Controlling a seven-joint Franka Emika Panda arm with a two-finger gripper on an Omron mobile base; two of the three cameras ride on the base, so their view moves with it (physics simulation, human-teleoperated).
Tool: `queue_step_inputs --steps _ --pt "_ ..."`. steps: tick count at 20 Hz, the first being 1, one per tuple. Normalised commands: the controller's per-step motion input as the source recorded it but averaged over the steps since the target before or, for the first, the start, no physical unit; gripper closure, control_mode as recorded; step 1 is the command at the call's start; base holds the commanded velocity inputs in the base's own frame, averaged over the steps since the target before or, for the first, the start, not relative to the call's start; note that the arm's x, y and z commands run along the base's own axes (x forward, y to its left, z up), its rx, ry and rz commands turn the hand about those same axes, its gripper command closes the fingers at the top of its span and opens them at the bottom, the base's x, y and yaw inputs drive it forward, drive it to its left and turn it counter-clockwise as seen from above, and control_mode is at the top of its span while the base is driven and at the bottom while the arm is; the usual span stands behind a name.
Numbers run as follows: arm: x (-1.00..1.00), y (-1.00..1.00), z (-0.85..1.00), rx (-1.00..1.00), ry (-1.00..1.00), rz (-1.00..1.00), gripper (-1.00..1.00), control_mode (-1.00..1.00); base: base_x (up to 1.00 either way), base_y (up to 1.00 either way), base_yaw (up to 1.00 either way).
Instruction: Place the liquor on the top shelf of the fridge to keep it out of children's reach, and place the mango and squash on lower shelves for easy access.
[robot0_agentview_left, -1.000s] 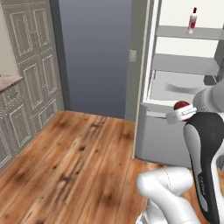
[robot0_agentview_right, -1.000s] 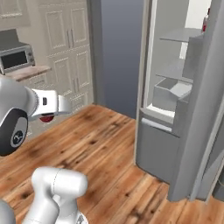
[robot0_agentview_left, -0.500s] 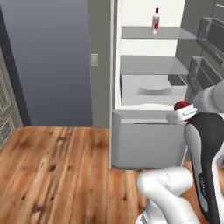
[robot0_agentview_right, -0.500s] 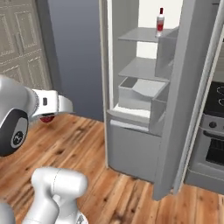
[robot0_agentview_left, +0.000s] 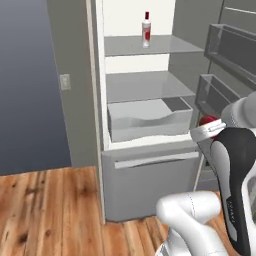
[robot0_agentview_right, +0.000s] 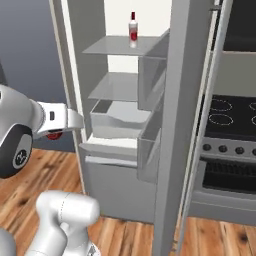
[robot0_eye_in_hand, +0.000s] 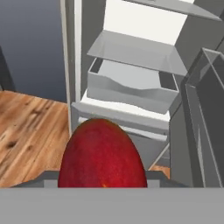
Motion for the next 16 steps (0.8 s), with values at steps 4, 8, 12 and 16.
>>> queue_step_inputs --steps 4,8,12,16 --pt "0.00 0.00 0.00 0.00 0.00 0.00 1.00 1.00 0.66 0.07 -0.33" --pt "0.00 0.00 0.00 0.00 0.00 0.00 1.00 1.00 0.63 0.28 -0.27" --pt "0.00 0.00 0.00 0.00 0.00 0.00 1.00 1.00 0.62 0.47 -0.20" --pt "0.00 0.00 0.00 0.00 0.00 0.00 1.00 1.00 0.68 0.44 -0.10"
